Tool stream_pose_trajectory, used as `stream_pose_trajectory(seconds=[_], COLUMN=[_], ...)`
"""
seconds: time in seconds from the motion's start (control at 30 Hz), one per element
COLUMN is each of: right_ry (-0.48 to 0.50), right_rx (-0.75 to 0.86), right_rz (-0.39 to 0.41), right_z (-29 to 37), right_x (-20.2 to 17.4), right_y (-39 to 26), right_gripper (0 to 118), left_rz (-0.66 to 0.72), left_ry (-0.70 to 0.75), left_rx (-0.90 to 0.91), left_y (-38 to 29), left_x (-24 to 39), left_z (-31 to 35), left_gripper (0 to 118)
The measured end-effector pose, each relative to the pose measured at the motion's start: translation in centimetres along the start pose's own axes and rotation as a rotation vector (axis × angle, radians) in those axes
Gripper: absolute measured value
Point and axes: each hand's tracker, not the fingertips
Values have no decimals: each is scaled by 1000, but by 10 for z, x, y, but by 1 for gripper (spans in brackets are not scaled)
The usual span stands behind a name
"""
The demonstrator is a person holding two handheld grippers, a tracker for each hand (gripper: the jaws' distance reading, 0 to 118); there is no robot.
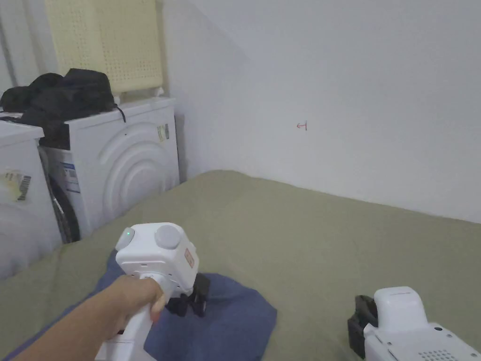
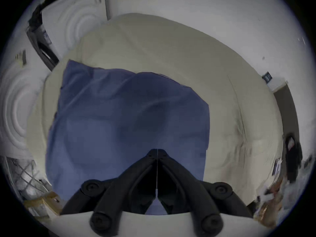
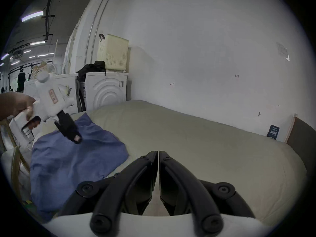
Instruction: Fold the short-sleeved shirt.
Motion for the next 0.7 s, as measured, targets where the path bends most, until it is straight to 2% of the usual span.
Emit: stream_pose_trajectory(seconds=[0.03, 0.1, 0.17, 0.3, 0.37, 0.4, 0.43, 0.47, 0.5, 0.53, 0.6, 0.7], right_ry=[2, 6, 16, 27, 34, 36, 34, 28, 23, 19, 10, -12], right_rx=[-5, -11, -12, -12, -17, -19, -19, -18, -20, -26, -34, -34], right_rz=[4, 11, -1, -15, -12, -8, 1, 7, 10, 5, -19, -34], right_z=[-2, -4, -3, -1, 1, 3, 5, 7, 9, 11, 15, 26], right_x=[0, 1, 1, -1, 0, 1, 1, 3, 4, 7, 12, 21], right_y=[-2, -5, -5, -7, -9, -10, -12, -13, -15, -17, -20, -24], right_gripper=[8, 8, 8, 8, 8, 8, 8, 8, 8, 8, 8, 8], left_rz=[10, 28, 27, -107, -146, -175, -173, -169, -166, -154, -99, -103], left_ry=[-25, -79, -60, 51, 108, 127, 97, 75, 74, 109, -8, 0], left_rx=[-10, -39, -90, -204, -205, -160, -141, -101, -70, -37, -43, 54], left_y=[4, 1, 4, -16, -24, -27, -22, -21, -20, -20, -15, -13], left_x=[-5, -2, 1, 20, 26, 28, 25, 24, 22, 17, 12, 14], left_z=[-8, -22, -37, -73, -82, -75, -70, -62, -58, -50, -33, -9], left_gripper=[118, 114, 112, 107, 91, 86, 74, 45, 3, 3, 3, 3])
